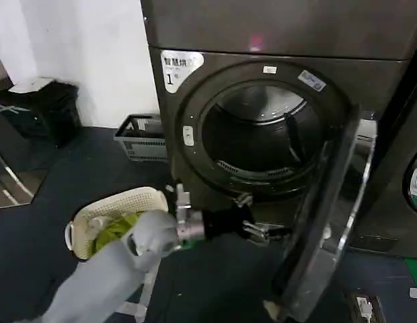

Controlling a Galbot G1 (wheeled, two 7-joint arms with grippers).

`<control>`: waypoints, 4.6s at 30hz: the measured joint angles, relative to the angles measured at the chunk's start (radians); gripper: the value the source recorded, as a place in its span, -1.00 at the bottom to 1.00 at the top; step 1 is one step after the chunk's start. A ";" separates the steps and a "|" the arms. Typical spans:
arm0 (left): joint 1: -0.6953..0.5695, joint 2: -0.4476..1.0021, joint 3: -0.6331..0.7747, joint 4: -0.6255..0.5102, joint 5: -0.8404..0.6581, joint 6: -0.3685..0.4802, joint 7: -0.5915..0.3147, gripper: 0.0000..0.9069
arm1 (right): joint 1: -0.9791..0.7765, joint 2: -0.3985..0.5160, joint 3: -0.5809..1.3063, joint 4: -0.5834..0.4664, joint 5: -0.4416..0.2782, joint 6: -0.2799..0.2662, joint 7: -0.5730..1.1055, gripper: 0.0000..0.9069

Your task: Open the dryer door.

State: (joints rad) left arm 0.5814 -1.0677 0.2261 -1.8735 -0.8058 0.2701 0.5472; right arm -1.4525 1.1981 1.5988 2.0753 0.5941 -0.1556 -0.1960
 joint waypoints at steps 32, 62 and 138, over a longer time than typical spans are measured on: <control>-0.274 -0.456 0.351 0.422 0.076 -0.132 -0.164 1.00 | -0.087 -0.102 0.467 -0.077 -0.059 -0.242 0.203 1.00; -0.367 -0.541 0.405 0.712 0.117 -0.236 -0.204 1.00 | -0.130 -0.126 0.637 -0.178 -0.144 -0.206 0.123 1.00; -0.260 0.365 0.396 0.070 0.076 -0.452 -0.220 1.00 | -0.139 -0.163 0.675 -0.113 -0.220 -0.175 0.097 1.00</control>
State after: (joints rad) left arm 0.3219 -0.7026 0.6226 -1.8038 -0.7295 -0.1816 0.3272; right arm -1.5913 1.0350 2.2741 1.9626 0.3739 -0.3303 -0.0986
